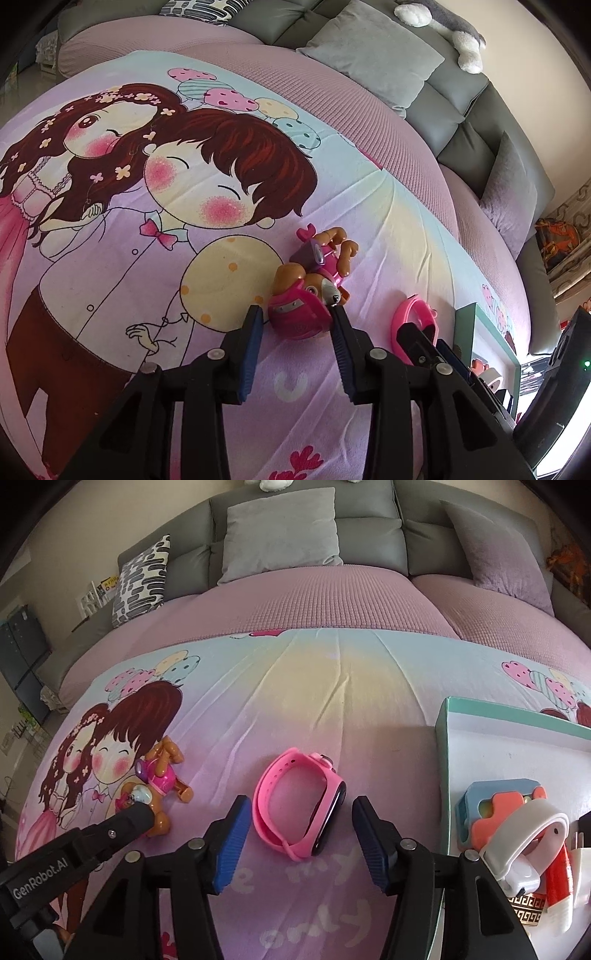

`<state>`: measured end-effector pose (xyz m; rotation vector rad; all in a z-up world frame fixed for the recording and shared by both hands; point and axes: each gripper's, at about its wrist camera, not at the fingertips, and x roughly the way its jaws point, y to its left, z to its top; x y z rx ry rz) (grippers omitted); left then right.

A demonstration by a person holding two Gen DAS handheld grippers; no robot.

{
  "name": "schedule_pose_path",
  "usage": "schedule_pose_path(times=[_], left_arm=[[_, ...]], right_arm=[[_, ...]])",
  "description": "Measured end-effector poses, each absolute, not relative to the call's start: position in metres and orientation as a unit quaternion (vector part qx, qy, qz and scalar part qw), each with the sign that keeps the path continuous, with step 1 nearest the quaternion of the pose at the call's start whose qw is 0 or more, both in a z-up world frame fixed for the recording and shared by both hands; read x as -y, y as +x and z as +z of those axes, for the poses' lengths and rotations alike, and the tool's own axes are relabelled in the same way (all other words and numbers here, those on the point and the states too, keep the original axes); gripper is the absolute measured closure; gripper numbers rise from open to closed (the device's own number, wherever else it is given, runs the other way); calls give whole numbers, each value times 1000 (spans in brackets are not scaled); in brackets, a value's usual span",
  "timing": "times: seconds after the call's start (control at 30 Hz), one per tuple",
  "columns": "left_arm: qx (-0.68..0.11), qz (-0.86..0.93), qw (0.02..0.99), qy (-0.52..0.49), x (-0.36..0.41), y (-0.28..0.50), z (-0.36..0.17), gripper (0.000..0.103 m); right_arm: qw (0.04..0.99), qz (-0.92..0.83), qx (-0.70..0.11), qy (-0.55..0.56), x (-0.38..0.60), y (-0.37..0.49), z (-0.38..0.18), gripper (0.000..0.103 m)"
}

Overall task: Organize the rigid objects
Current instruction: 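Grasp the pink toy figure with the left gripper while the right gripper grasps the pink watch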

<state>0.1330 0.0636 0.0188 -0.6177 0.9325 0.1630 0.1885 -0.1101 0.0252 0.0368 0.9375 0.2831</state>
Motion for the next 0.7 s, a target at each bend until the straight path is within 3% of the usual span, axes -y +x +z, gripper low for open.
schedule_pose_path(times=[0.37, 0.7], left_arm=[[-431, 81, 853, -283, -63, 141, 19, 51], [-420, 85, 861, -275, -62, 150, 15, 50]], right_arm=[[885, 124, -449, -9, 104, 188, 22, 39], [886, 112, -449, -17, 100, 190, 19, 38]])
